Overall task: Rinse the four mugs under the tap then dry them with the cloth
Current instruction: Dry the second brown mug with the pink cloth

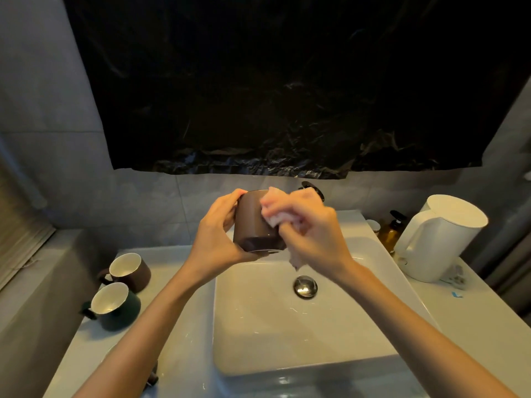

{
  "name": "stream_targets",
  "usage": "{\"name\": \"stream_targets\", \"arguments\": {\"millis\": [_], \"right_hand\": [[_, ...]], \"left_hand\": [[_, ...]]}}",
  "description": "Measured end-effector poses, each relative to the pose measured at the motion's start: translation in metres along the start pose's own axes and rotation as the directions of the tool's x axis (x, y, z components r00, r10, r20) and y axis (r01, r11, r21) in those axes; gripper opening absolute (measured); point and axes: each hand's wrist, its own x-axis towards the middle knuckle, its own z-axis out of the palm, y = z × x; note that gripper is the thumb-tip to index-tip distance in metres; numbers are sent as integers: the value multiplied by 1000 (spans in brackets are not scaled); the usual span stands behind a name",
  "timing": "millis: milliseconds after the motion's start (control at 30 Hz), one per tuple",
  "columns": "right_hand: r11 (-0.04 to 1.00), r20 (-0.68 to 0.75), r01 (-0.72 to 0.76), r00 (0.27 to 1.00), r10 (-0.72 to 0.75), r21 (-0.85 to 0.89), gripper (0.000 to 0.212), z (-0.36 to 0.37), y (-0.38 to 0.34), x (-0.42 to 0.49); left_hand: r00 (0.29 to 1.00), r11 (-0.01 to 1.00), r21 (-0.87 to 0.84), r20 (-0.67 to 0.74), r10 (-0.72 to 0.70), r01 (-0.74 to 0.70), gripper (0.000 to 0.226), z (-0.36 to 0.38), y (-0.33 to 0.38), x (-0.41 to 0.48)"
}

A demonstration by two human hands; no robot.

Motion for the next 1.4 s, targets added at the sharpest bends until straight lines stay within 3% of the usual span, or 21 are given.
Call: {"name": "stream_targets", "arguments": {"millis": [133,300,400,533,700,800,867,933,1033,1133,1233,1300,1400], "right_hand": [[998,76,68,995,-69,19,21,-2,-3,-18],[977,-60,-183,980,190,108,25,-2,7,11],[991,-79,-101,991,108,92,25,2,1,-8],[998,21,14,1000,-16,60,19,-3,-3,-18],[924,-64,-283,949,309,257,19,-3,5,19],[964,-79,-177,977,196,199,25,1,-1,-1],[990,-17,-56,998,59,133,28,-1,-7,-20],[991,67,-37,997,29,128,26,-6,-7,-27],[918,84,-247,969,232,311,27,-17,-2,-15],[800,6,-492,853,522,344,25,-22,8,1],[684,191,-655,753,630,322,5,-24,18,2],[698,370,-674,729,576,242,36,-25,19,-4],[873,440,-488,779,446,-21,95,-19,21,-7]], "left_hand": [[1000,1000,-7,18,-20,21,102,-3,-3,-2],[998,998,-49,45,-40,43,102,4,2,-5],[997,988,-135,2,-76,76,99,1,2,-4],[995,984,-147,-17,-101,98,97,-4,2,-4],[994,980,-169,25,-102,105,99,4,6,-5],[992,966,-227,7,-124,122,96,3,5,-5],[989,959,-248,-19,-150,140,101,-1,2,-5],[987,956,-251,-25,-161,150,103,-4,-1,-5],[987,953,-264,-17,-162,152,97,-5,2,-6],[983,949,-261,-6,-182,174,98,-4,3,-8],[981,947,-259,6,-193,188,98,-4,4,-10],[983,949,-257,17,-184,182,95,-4,5,-11],[984,949,-261,52,-168,175,91,-5,7,-12]]}}
